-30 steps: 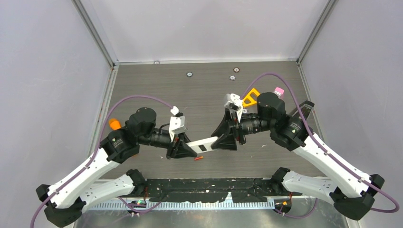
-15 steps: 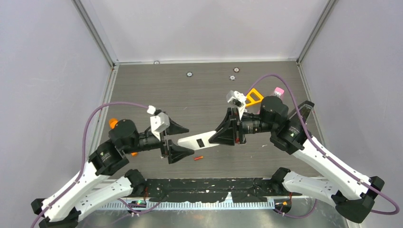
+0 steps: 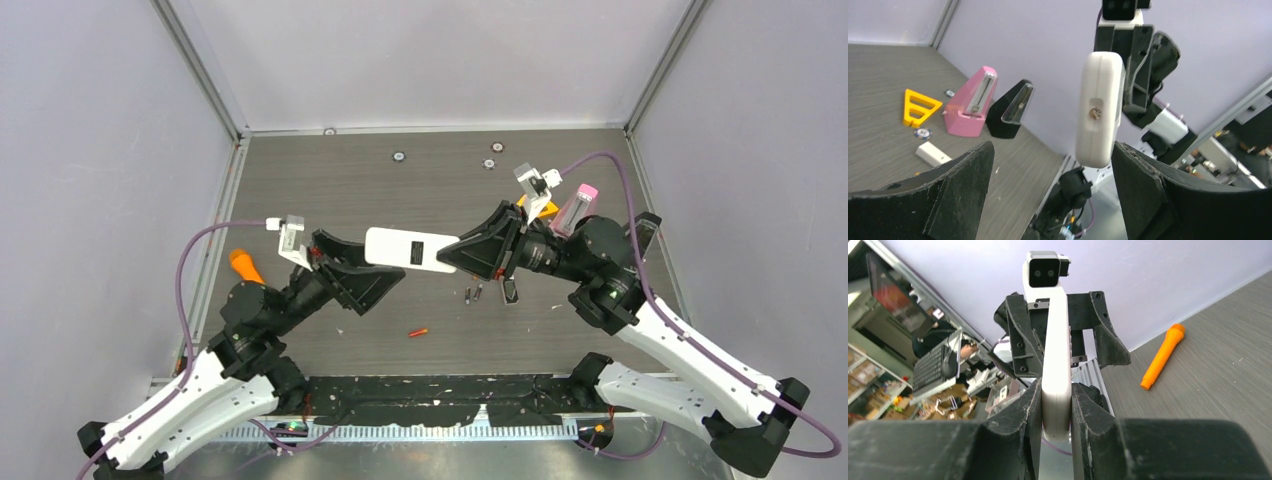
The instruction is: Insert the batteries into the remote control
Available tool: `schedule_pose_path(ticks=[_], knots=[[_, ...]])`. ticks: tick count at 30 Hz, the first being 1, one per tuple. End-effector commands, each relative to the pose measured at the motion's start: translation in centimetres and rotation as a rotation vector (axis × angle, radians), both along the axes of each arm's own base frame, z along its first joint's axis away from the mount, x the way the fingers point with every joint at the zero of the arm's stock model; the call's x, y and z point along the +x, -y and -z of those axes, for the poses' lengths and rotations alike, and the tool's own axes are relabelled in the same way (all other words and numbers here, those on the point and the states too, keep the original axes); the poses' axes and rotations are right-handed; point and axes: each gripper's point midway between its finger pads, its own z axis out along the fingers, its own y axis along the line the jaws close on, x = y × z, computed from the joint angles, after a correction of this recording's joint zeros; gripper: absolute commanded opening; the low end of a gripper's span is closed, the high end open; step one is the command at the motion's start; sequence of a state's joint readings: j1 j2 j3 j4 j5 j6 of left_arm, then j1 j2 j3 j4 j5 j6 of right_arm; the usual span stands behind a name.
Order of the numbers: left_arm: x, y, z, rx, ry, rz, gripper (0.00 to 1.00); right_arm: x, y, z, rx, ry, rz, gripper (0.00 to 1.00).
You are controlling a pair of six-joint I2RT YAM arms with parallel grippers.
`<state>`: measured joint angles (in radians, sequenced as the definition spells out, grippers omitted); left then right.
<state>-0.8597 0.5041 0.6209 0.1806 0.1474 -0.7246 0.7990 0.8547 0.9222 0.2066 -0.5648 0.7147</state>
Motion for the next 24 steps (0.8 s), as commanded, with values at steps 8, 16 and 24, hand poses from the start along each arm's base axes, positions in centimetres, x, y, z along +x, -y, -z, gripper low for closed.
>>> schedule_pose_path(ticks=[8,16,24], knots=[[1.5,-1.1,-5.0,-0.305,-0.016,-0.061,0.85,2.6,-1.2,-0.1,0.198,-0.212,0.146,0.10],[3.1,-2.2,-3.2,-0.360,-0.101,-0.144,0.64,3.0,-2.0,1.5,0.223,-0.296,0.198,0.10],[3.0,-1.6,-2.8,-0.320,-0.132,-0.126,0.53,3.5,-2.4,2.2,0.283,-0.346,0.217,0.10]])
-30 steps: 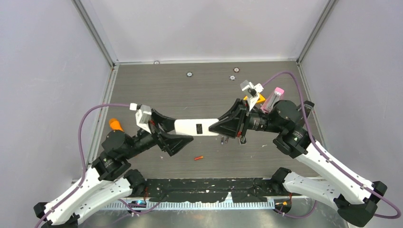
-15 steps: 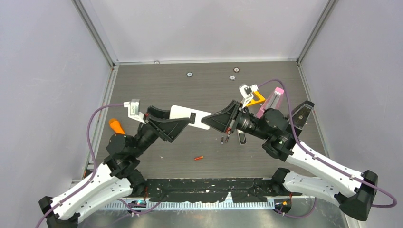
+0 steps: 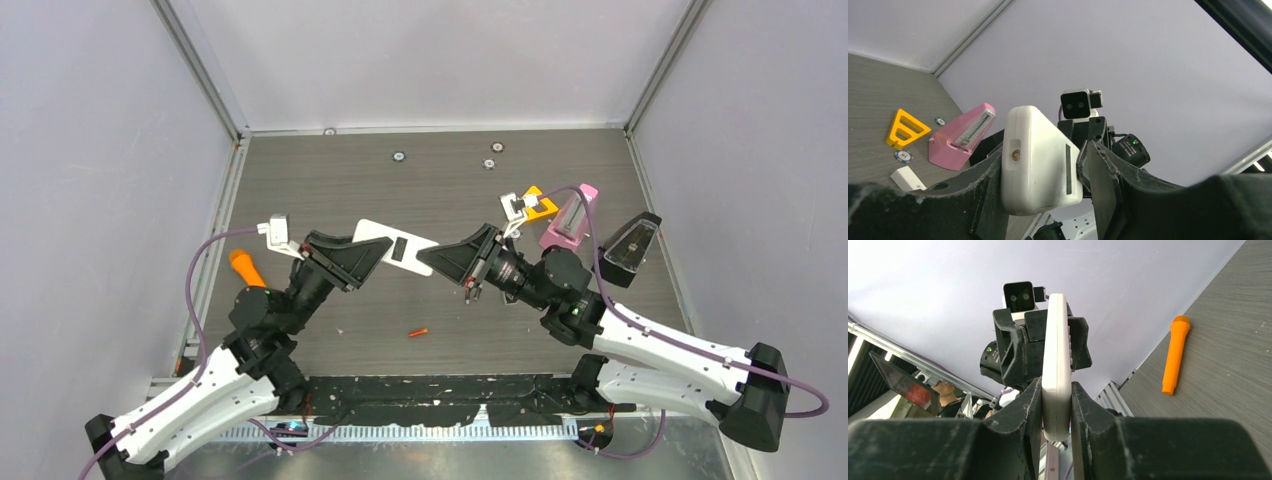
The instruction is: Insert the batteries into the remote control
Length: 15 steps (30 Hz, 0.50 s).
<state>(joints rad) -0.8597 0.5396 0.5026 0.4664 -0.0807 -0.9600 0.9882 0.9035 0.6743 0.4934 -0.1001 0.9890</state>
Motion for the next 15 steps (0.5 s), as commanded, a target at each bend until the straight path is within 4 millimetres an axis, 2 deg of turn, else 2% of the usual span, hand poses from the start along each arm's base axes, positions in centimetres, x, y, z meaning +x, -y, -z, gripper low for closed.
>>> schedule_pose_path(ticks=[1,6,13,15], knots=[[-0.3,-0.3,-1.6,-0.024,0.016,0.000,0.51,0.7,0.4,-2.6,0.120,0.011,0.050,0.10],[-0.4,0.3,-1.2,0.001,0.006,0.028,0.40,1.0,0.1,-2.2,0.129,-0.002,0.054,0.10],[-0.3,0.0,-0.9,0.012,-0.006,0.012,0.03,0.8,-0.4,-1.4,0.105,-0.022,0.032,0.12],[-0.3,-0.1,-1.0,0.012,-0.008,0.009,0.00,0.7,-0.5,-1.0,0.093,-0.028,0.026,0.14]])
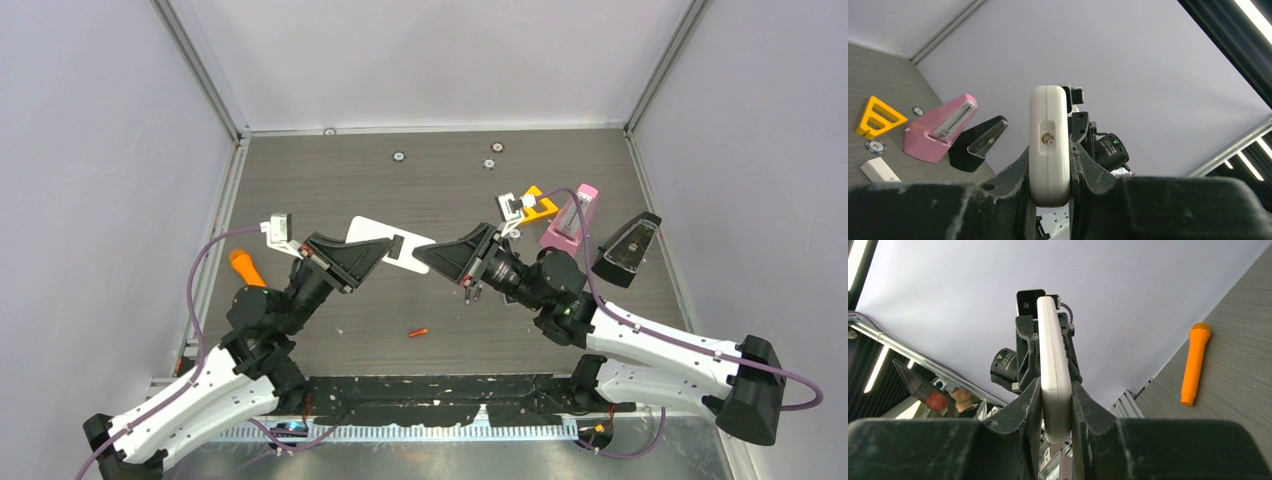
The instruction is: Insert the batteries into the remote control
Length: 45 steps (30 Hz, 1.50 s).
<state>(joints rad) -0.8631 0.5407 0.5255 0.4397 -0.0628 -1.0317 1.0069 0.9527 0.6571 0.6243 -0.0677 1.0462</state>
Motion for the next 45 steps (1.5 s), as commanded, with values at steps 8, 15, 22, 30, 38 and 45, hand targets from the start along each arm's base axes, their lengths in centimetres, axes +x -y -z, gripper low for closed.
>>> schedule_pose_path(ticks=[8,15,22,30,38,45], knots=[[0.3,-0.6,-0.8,0.060,0.004,-0.045,0.00,0.0,-0.3,0.3,-0.058,0.004,-0.003,0.51],[0.2,-0.9,-1.0,0.056,-0.035,-0.043,0.00,-0.2,-1.1,0.4,-0.093,0.014,-0.034,0.60],[-0.1,-1.0,-1.1,0.023,-0.070,-0.021,0.00,-0.2,-1.6,0.6,-0.093,0.009,-0.051,0.55],[-0.5,-2.0,-2.1,-0.020,-0.051,-0.032,0.00,0.0,-1.3,1.9,-0.081,-0.039,-0.040,0.44],[-1.1,-2.7,-3.1,-0.088,-0.032,-0.019,0.00,0.3,-1.7,2.8,-0.088,-0.071,-0.039,0.26],[-1.1,-4.2,-3.8,-0.218,-0.015,-0.042,0.00,0.1,-1.4,2.7,-0.066,-0.054,-0.044,0.17]])
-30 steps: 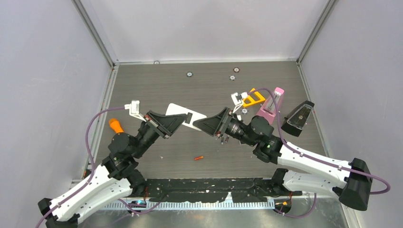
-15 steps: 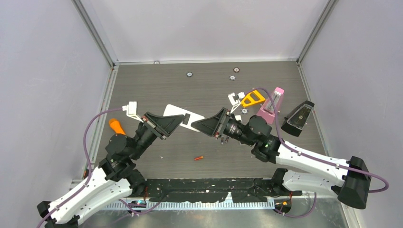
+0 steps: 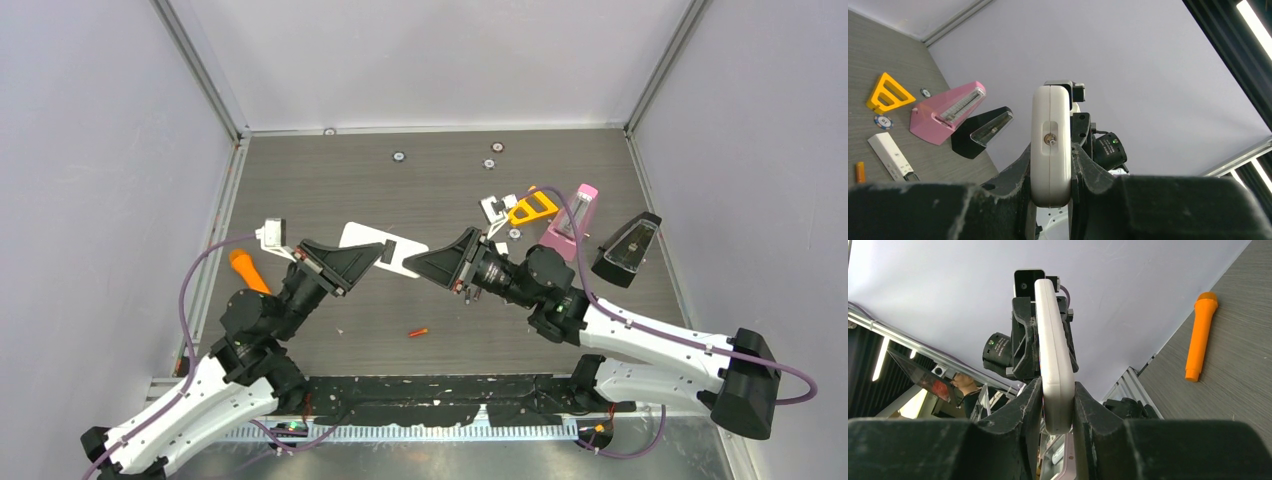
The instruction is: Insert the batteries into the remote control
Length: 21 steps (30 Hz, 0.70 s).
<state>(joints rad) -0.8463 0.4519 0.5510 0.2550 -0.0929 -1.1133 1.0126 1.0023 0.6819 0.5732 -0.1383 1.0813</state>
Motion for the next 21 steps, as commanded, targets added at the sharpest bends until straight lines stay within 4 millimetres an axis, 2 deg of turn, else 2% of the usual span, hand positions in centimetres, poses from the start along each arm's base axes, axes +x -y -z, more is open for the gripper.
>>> schedule_pose_path(ticks=[1,10,18,21], knots=[[-0.7,-2.9,-4.4,-0.226,0.093,-0.049,0.00,0.7,0.3,0.9,0.000,0.004,0.038,0.16],[-0.6,-5.7,-4.0,-0.279,0.103,-0.154,0.00,0.5,1.3,-0.1,0.053,0.037,0.057,0.11],[-0.1,-4.5,-3.3,-0.222,0.077,-0.135,0.00,0.7,0.8,-0.6,0.045,0.043,0.052,0.11],[0.1,-4.6,-3.1,-0.213,0.072,-0.146,0.00,0.7,0.9,-0.7,0.042,0.038,0.057,0.15]])
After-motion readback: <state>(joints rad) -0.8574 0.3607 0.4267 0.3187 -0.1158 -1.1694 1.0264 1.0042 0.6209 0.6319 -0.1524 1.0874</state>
